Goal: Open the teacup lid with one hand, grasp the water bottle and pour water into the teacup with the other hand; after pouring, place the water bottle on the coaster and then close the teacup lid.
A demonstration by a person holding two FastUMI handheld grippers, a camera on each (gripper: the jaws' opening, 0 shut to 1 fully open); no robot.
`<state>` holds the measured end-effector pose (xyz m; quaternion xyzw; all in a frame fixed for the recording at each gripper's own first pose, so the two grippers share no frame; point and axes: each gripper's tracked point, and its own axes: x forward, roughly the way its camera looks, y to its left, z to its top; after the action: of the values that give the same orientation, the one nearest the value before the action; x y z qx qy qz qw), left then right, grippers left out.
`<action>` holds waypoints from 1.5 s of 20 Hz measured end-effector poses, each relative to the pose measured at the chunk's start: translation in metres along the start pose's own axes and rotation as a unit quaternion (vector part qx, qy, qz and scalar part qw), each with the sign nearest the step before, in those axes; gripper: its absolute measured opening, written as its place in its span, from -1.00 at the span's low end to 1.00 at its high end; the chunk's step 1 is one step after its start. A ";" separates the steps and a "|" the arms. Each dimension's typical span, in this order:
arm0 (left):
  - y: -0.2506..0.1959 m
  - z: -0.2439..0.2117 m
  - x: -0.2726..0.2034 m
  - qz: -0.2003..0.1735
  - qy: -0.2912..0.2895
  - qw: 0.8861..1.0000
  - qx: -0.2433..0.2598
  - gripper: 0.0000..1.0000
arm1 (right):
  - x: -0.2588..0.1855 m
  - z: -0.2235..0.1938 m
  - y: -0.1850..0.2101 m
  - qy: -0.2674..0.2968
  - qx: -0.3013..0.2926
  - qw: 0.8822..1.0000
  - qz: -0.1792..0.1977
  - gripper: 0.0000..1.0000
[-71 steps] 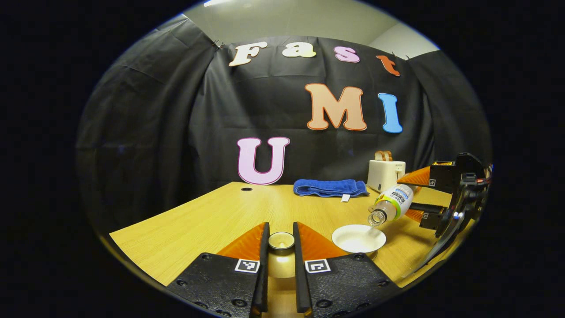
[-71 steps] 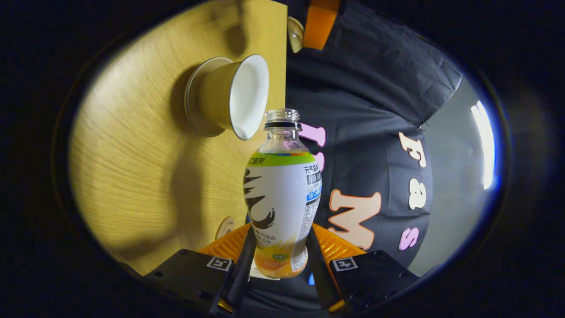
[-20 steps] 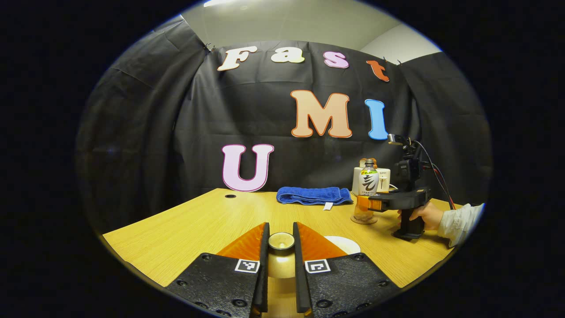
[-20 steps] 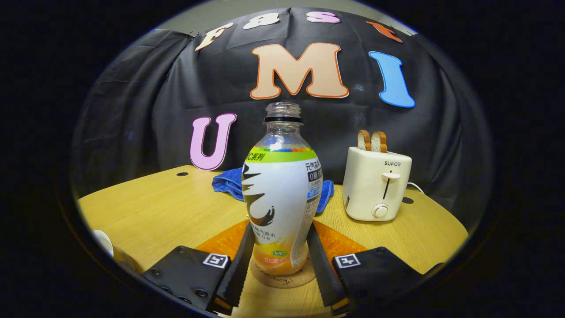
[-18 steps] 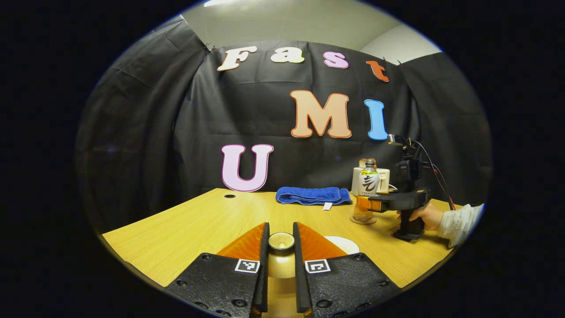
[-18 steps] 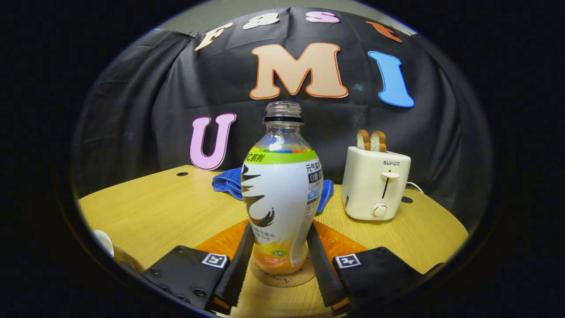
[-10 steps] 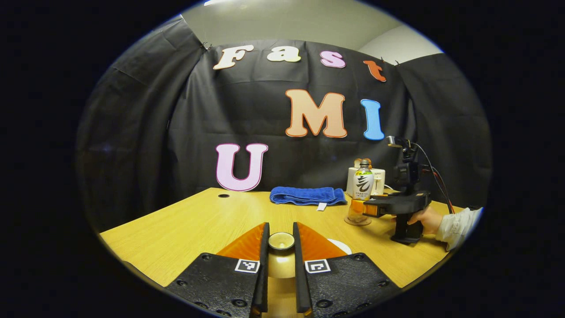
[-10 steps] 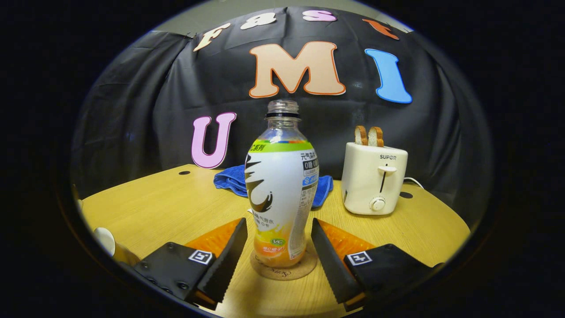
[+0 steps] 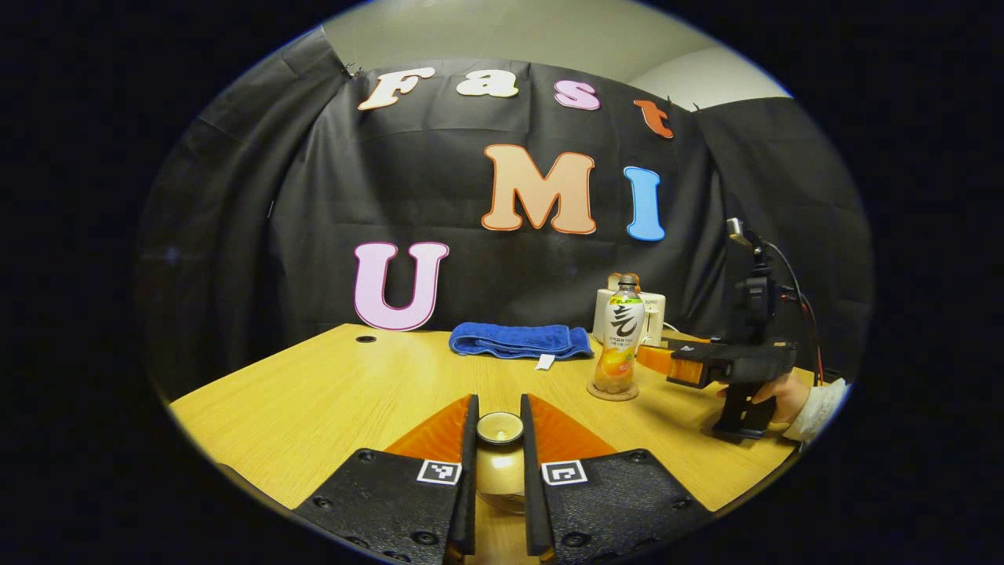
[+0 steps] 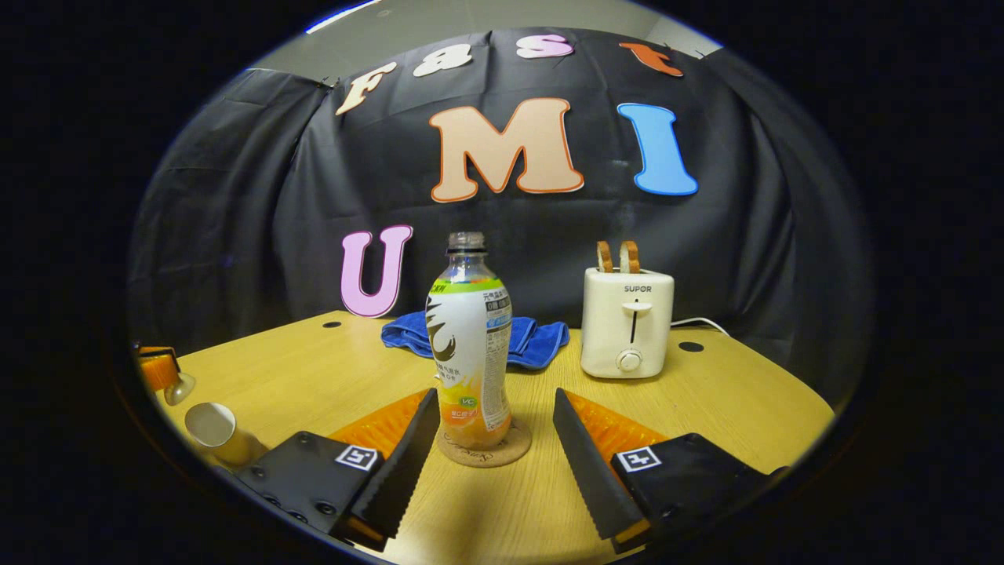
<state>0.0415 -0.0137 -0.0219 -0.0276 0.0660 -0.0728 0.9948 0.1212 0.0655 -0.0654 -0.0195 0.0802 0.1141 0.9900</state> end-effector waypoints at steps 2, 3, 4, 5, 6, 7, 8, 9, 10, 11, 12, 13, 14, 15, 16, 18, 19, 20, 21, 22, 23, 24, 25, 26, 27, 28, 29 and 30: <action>-0.005 -0.004 0.005 -0.005 0.008 1.000 0.009 -0.55 | -0.012 0.005 -0.005 -0.006 0.007 1.000 -0.002 0.93; -0.008 -0.006 0.007 -0.009 0.012 1.000 0.011 -0.55 | -0.017 0.008 -0.007 -0.008 0.010 1.000 -0.003 0.87; -0.011 -0.008 0.009 -0.013 0.016 1.000 0.013 -0.55 | -0.022 0.009 -0.010 -0.009 0.012 1.000 -0.004 0.87; -0.012 -0.009 0.010 -0.014 0.017 1.000 0.013 -0.55 | -0.025 0.011 -0.013 -0.012 0.014 1.000 -0.006 0.87; -0.013 -0.010 0.011 -0.017 0.019 1.000 0.014 -0.55 | -0.029 0.012 -0.015 -0.013 0.016 1.000 -0.006 0.87; -0.015 -0.012 0.013 -0.018 0.022 0.999 0.015 -0.55 | -0.034 0.014 -0.017 -0.015 0.017 1.000 -0.007 0.82; -0.016 -0.013 0.014 -0.020 0.024 0.999 0.017 -0.55 | -0.038 0.014 -0.019 -0.017 0.016 1.000 -0.010 0.92; -0.017 -0.014 0.015 -0.020 0.027 0.999 0.019 -0.55 | -0.043 0.015 -0.021 -0.019 0.014 1.000 -0.013 0.87; -0.019 -0.016 0.016 -0.022 0.028 0.999 0.021 -0.55 | -0.046 0.015 -0.023 -0.021 0.012 1.000 -0.015 0.92; -0.020 -0.018 0.018 -0.023 0.031 0.999 0.024 -0.55 | -0.050 0.014 -0.024 -0.021 0.009 1.000 -0.016 0.92; -0.021 -0.022 0.018 -0.024 0.037 0.999 0.026 -0.55 | -0.055 0.015 -0.025 -0.021 0.007 1.000 -0.017 0.87; -0.022 -0.025 0.017 -0.025 0.041 0.998 0.028 -0.55 | -0.058 0.015 -0.025 -0.021 0.006 1.000 -0.018 0.87; -0.023 -0.027 0.018 -0.026 0.046 0.998 0.029 -0.55 | -0.057 0.014 -0.026 -0.022 0.005 1.000 -0.017 0.87; -0.024 -0.030 0.019 -0.026 0.050 0.998 0.031 -0.55 | -0.059 0.014 -0.025 -0.021 0.004 1.000 -0.017 0.87; -0.024 -0.033 0.019 -0.025 0.054 0.998 0.033 -0.55 | -0.060 0.014 -0.025 -0.021 0.003 1.000 -0.017 0.87; -0.025 -0.031 0.018 -0.024 0.050 0.998 0.041 -0.54 | -0.063 0.013 -0.024 -0.022 0.002 1.000 -0.016 0.87; -0.025 -0.031 0.018 -0.023 0.050 0.998 0.044 -0.55 | -0.065 0.012 -0.023 -0.021 0.001 1.000 -0.015 0.87; -0.025 -0.032 0.019 -0.022 0.050 0.997 0.045 -0.55 | -0.066 0.011 -0.022 -0.022 0.000 1.000 -0.014 0.87; -0.024 -0.033 0.019 -0.021 0.050 0.997 0.046 -0.53 | -0.068 0.011 -0.021 -0.022 -0.002 1.000 -0.013 0.87; -0.024 -0.034 0.019 -0.020 0.051 0.997 0.045 -0.52 | -0.071 0.010 -0.019 -0.022 -0.004 1.000 -0.012 0.92; -0.024 -0.033 0.018 -0.020 0.048 0.998 0.043 -0.50 | -0.072 0.009 -0.018 -0.021 -0.007 1.000 -0.011 0.87; -0.025 -0.033 0.019 -0.020 0.046 0.998 0.039 -0.48 | -0.074 0.007 -0.016 -0.021 -0.009 1.000 -0.011 0.82; -0.024 -0.032 0.018 -0.017 0.042 0.998 0.036 -0.45 | -0.077 0.007 -0.014 -0.021 -0.010 1.000 -0.011 0.82; -0.022 -0.031 0.018 -0.015 0.039 0.999 0.034 -0.43 | -0.082 0.006 -0.013 -0.023 -0.011 1.000 -0.010 0.87; -0.021 -0.030 0.015 -0.011 0.036 0.999 0.032 -0.13 | -0.085 0.006 -0.011 -0.025 -0.010 1.000 -0.010 0.87; -0.018 -0.028 0.013 -0.006 0.032 0.999 0.033 0.17 | -0.088 0.006 -0.011 -0.026 -0.009 1.000 -0.010 0.92; -0.018 -0.026 0.011 -0.003 0.027 0.999 0.033 0.46 | -0.092 0.007 -0.009 -0.028 -0.007 1.000 -0.011 0.92; -0.016 -0.020 0.008 0.001 0.018 0.999 0.032 0.76 | -0.095 0.006 -0.010 -0.029 -0.006 0.999 -0.013 0.92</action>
<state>0.0444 -0.0321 -0.0421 0.0060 0.0815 -0.0748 0.9938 0.0326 0.0354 -0.0435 -0.0228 0.0508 0.1024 0.9932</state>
